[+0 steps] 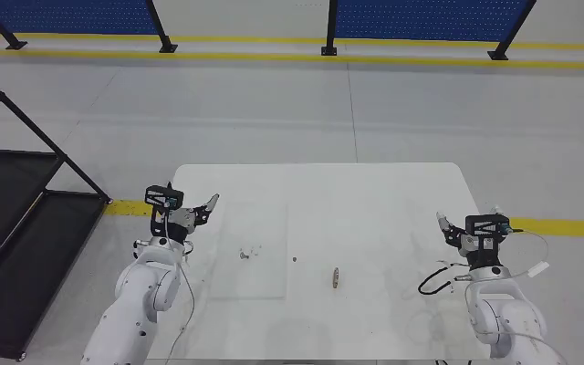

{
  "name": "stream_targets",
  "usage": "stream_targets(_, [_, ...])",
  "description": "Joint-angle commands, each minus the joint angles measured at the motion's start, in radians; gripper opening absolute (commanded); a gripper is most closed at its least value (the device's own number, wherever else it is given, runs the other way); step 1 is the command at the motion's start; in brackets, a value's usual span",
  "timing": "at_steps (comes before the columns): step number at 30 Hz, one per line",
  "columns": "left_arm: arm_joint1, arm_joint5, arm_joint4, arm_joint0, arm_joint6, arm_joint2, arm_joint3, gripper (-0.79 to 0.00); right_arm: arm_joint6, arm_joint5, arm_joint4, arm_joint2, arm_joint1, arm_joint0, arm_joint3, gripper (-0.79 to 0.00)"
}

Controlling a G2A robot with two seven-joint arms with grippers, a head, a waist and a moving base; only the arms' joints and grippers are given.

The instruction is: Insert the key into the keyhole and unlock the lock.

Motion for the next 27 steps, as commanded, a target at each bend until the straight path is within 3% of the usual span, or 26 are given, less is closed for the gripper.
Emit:
stream_targets(1, [-0.001,-0.006,-0.036,-0.003,-0.052,-0.003,-0.024,0.000,0.000,0.000,0.000,0.000,0.000,0.000,0.000,0.000])
stream_targets(6, [-0.002,-0.012,-0.138,-0.006,-0.247,-0.011,-0.119,0.000,0.000,0.000,0.000,0.000,0.000,0.000,0.000,0.000])
stream_targets(12, [-0.001,0.050,-0.230,-0.032,-0.579,-0.030,-0.220,0.000,0.000,0.000,0.000,0.000,0.000,0.000,0.000,0.000])
stream_targets(16, [0.002,0.050,-0.314,-0.046,-0.738,-0.047,-0.272,0.000,0.000,0.000,0.000,0.000,0.000,0.000,0.000,0.000])
stream_targets(23, [0.013,0.050,-0.391,-0.075,-1.072,-0.037,-0.305,0.000,0.000,0.000,0.000,0.000,0.000,0.000,0.000,0.000])
stream_targets(27, [0.017,0.081,-0.414,-0.116,-1.199,-0.020,-0.277,0.000,0.000,0.000,0.000,0.000,0.000,0.000,0.000,0.000])
